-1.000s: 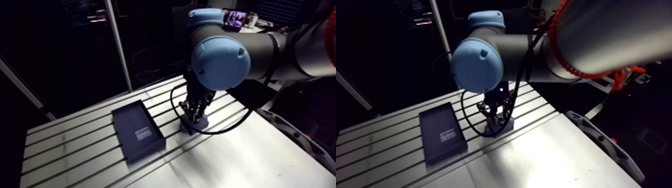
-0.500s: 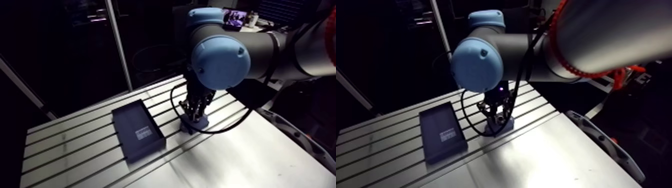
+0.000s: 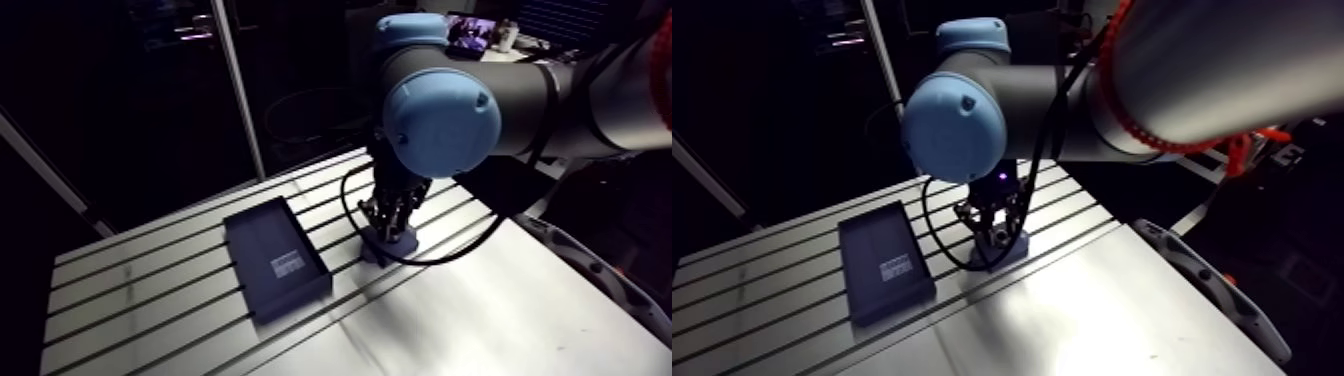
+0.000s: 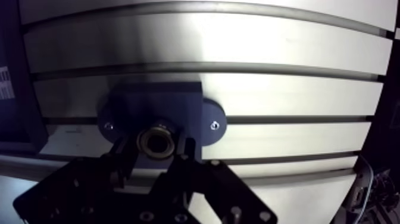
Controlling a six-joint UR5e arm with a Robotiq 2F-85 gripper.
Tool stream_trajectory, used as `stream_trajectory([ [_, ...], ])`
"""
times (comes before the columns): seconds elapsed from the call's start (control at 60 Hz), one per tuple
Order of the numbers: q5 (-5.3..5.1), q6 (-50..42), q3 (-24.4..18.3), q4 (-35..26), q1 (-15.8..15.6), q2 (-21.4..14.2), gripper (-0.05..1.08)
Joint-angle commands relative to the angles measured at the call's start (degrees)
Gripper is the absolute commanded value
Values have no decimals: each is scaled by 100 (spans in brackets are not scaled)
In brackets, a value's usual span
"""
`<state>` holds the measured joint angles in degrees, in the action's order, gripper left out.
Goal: Pick up the bearing and press it into the housing until flush.
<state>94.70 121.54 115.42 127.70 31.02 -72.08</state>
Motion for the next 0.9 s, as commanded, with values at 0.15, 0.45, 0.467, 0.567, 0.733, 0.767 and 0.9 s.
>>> stream_trajectory([
  [0.15,-7,7,-6,-3,-16,-3,70],
  [0.45,0,-2,3,6,-16,6,70],
  [0.467,0,-2,3,6,-16,6,70],
  [0.567,0,-2,2,6,-16,31,70],
  [0.733,-7,-10,3,6,-16,41,70],
  [0.767,-1,-11,3,6,-16,41,70],
  [0.9,-9,-2,11,6,-16,41,70],
])
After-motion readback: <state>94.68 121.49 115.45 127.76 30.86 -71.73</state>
